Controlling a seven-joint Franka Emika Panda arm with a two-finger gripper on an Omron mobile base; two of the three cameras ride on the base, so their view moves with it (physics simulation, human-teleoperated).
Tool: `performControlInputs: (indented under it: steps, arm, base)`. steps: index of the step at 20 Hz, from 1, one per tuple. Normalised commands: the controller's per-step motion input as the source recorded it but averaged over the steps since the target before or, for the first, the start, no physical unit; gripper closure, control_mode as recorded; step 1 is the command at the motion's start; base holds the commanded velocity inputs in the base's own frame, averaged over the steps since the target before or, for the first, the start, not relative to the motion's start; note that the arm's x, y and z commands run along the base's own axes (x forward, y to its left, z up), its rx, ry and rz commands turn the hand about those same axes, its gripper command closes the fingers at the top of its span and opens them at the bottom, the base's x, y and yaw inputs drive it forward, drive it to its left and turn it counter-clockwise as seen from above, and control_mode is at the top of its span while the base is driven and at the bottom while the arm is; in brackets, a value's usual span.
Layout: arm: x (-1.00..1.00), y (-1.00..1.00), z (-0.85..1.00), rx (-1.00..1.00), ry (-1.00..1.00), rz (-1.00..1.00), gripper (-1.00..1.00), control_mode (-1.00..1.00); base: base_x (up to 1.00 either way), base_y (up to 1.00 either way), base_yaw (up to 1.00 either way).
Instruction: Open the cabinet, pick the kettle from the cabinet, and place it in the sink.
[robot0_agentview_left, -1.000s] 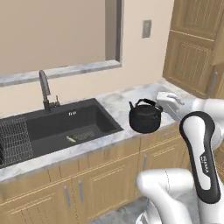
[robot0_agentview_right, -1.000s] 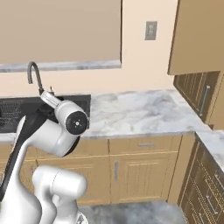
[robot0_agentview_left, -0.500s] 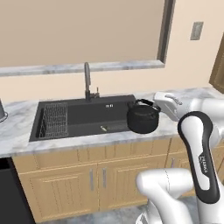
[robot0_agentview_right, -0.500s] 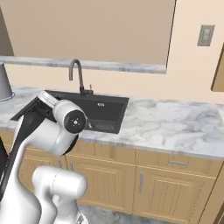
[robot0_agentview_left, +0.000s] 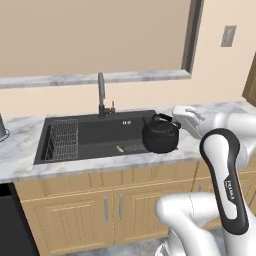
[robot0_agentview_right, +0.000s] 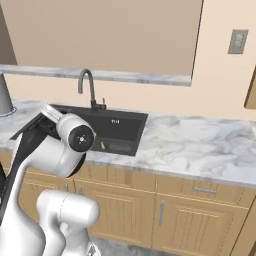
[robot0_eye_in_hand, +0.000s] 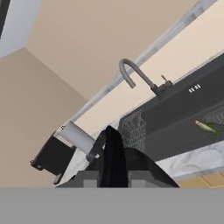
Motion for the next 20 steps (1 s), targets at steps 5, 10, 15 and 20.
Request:
performControlInputs:
  steps: [5,10,15,20]
  arm:
    - [0.0,0.0,0.0,0.0,0.0,0.0,1.0,1.0]
    - [0.0,0.0,0.0,0.0,0.0,0.0,1.0,1.0]
    - [0.0,0.0,0.0,0.0,0.0,0.0,1.0,1.0]
    - [0.0,0.0,0.0,0.0,0.0,0.0,1.0,1.0]
  base:
    - [0.45,0.05,-0.06]
    - [0.25,0.04,0.0]
    - [-0.01,0.13,0.01]
    - [-0.04,0.31,0.0]
